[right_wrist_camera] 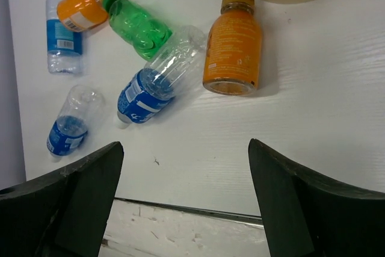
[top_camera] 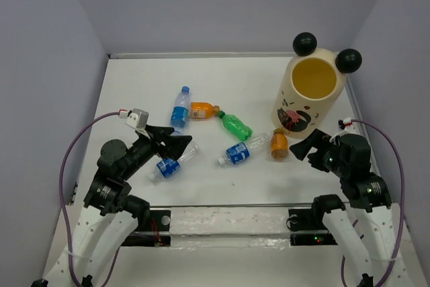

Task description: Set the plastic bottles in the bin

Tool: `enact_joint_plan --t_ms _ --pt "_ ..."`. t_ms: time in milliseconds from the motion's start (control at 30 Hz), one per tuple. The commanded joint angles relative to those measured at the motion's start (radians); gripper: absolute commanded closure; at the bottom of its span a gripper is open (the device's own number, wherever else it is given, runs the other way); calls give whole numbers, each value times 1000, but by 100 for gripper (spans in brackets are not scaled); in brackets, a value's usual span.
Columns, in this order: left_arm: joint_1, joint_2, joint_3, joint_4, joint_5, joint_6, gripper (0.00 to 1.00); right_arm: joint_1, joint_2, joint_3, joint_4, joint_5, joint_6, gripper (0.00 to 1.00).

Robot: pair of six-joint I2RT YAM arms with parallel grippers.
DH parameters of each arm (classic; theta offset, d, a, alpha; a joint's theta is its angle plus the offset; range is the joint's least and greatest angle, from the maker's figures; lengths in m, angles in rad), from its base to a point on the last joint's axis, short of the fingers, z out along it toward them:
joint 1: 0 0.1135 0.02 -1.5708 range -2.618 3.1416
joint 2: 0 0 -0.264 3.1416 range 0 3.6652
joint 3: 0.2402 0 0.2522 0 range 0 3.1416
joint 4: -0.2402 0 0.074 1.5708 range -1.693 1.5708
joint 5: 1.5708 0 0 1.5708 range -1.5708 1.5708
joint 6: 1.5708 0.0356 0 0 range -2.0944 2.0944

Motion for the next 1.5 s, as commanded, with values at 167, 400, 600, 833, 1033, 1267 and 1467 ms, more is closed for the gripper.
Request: enact_joint_plan --t_ms 167,400,600,833,1033,1267,1467 --pt "-4 -15 -6 64 51 6 1 -4 29 -112 217 38 97 8" --pt "-4 -12 -23 74 48 -17 2 -4 79 -141 292 101 148 4" --pt "-4 11 -25 71 29 -26 5 -4 139 -220 362 90 166 3" --pt "-4 62 -19 49 -1 -36 7 -4 226 -288 462 57 164 3" --pt "-4 64 -20 51 -5 -40 7 -4 331 -356 626 -5 189 4" --pt "-4 84 -20 54 5 -37 7 -4 429 -425 835 -72 240 4" --pt "-4 90 -22 54 5 -37 7 -4 463 -451 919 -26 240 16"
